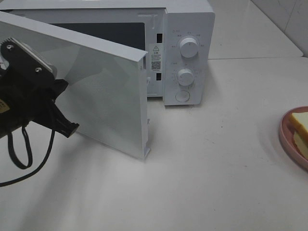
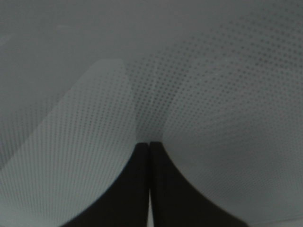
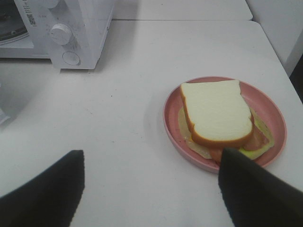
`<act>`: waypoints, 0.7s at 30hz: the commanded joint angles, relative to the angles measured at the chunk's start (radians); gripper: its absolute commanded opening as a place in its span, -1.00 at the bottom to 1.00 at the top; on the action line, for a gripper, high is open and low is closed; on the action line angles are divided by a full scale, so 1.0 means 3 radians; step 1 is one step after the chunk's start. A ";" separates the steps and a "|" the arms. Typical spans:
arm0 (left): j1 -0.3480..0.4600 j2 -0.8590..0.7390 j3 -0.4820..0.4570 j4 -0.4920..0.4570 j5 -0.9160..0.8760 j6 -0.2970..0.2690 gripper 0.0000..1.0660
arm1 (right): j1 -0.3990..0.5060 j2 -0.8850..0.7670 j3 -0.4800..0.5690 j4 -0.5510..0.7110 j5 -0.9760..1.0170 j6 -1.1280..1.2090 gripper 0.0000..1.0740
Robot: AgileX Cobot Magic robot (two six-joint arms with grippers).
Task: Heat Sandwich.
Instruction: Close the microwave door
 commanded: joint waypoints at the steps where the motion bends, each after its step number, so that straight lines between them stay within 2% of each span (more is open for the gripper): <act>1: -0.0070 0.0080 -0.0173 -0.0317 0.0043 0.0563 -1.00 | -0.0020 -0.0077 -0.0003 -0.0027 0.0003 -0.0007 0.40; 2: -0.0070 0.0083 -0.0253 -0.0393 0.0170 0.0757 -1.00 | -0.0020 -0.0077 -0.0003 -0.0027 0.0003 -0.0007 0.40; 3: -0.0070 0.0083 -0.0253 -0.0393 0.0170 0.0757 -1.00 | -0.0020 -0.0077 -0.0003 -0.0027 0.0003 -0.0007 0.40; 6: -0.0070 0.0083 -0.0377 -0.0547 0.0273 0.1063 -1.00 | -0.0020 -0.0077 -0.0003 -0.0027 0.0003 -0.0007 0.40; 10: -0.0070 0.0083 -0.0427 -0.0660 0.0273 0.1123 -1.00 | -0.0020 -0.0077 -0.0003 -0.0027 0.0003 -0.0007 0.40; 11: -0.0070 0.0083 -0.0457 -0.0807 0.0270 0.1170 -1.00 | -0.0020 -0.0077 -0.0003 -0.0027 0.0003 -0.0007 0.40; 14: -0.0070 0.0083 -0.0507 -0.0990 0.0270 0.1267 -1.00 | -0.0020 -0.0077 -0.0003 -0.0027 0.0003 -0.0007 0.40; 15: -0.0070 0.0083 -0.0563 -0.1223 0.0270 0.1467 -1.00 | -0.0020 -0.0077 -0.0003 -0.0027 0.0003 -0.0010 0.40; 16: -0.0070 0.0083 -0.0600 -0.1357 0.0273 0.1590 -1.00 | -0.0020 -0.0077 -0.0003 -0.0027 0.0003 -0.0010 0.40; 17: -0.0070 0.0083 -0.0600 -0.1357 0.0273 0.1590 -1.00 | -0.0020 -0.0077 -0.0003 -0.0027 0.0003 -0.0010 0.40; 18: -0.0070 0.0083 -0.0627 -0.1477 0.0273 0.1697 -1.00 | -0.0020 -0.0077 -0.0003 -0.0027 0.0003 -0.0010 0.40; 19: -0.0070 0.0083 -0.0687 -0.1670 0.0273 0.1993 -1.00 | -0.0020 -0.0077 -0.0003 -0.0027 0.0003 -0.0010 0.40; 20: -0.0070 0.0083 -0.0713 -0.1733 0.0273 0.2113 -1.00 | -0.0020 -0.0077 -0.0003 -0.0027 0.0003 -0.0010 0.40; 21: -0.0070 0.0083 -0.0713 -0.1733 0.0273 0.2113 -1.00 | -0.0020 -0.0077 -0.0003 -0.0027 0.0003 -0.0010 0.40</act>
